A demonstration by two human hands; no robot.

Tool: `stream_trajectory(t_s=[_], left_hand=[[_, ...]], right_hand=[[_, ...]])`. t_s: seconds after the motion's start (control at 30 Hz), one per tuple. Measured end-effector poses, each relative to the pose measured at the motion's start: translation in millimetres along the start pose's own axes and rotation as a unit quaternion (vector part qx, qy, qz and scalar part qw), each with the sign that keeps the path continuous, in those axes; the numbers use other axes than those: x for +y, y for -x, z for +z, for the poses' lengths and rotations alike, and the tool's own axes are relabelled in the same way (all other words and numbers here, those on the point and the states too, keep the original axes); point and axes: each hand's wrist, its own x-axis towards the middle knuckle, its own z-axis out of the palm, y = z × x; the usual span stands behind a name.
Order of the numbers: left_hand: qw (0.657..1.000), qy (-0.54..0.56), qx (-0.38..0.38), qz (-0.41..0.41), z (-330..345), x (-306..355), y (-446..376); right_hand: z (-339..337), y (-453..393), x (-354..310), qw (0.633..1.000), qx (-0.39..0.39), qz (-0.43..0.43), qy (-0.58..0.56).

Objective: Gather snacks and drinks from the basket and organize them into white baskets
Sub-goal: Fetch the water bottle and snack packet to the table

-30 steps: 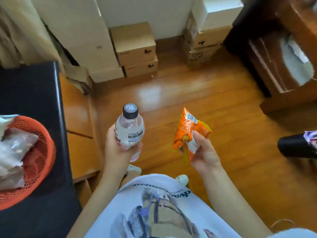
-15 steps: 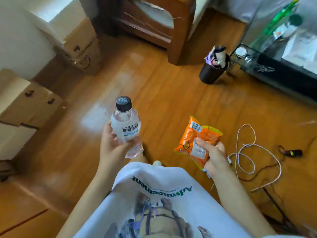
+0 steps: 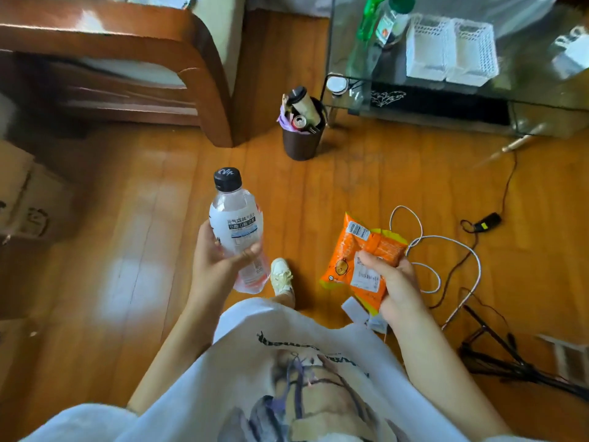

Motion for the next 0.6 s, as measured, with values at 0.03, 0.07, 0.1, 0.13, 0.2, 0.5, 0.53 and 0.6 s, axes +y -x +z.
stream_trajectory(t_s=[0.03, 0.07, 0.1, 0.13, 0.2, 0.5, 0.53, 0.6], left_hand=[[1.0, 0.006, -0.011, -0.004, 9, 10, -19], [1.0, 0.008, -0.022, -0.005, 18, 20, -37], [0.999, 0.01, -0.037, -0.004, 26, 29, -55], [0.999, 0.016, -0.052, -0.003, 33, 37, -69], [0.995, 0.036, -0.09, 0.0, 51, 53, -101], [0.985, 0.039, -0.168, -0.027, 134, 100, -200], [0.983, 0.048, -0.171, -0.037, 144, 104, -210], [0.982, 0.073, -0.167, -0.058, 168, 111, -232]], right_hand=[[3, -11, -15, 1.0, 0.003, -0.004, -0.004], [6, -21, -29, 1.0, 0.005, -0.006, -0.009], [10, -32, -42, 1.0, 0.006, -0.008, -0.016], [13, -40, -52, 1.0, 0.011, -0.012, -0.019], [19, -59, -72, 0.999, 0.022, -0.018, -0.039], [16, -139, -134, 0.994, 0.06, -0.025, -0.086], [12, -151, -143, 0.994, 0.064, -0.027, -0.089], [3, -180, -164, 0.993, 0.068, -0.027, -0.087]])
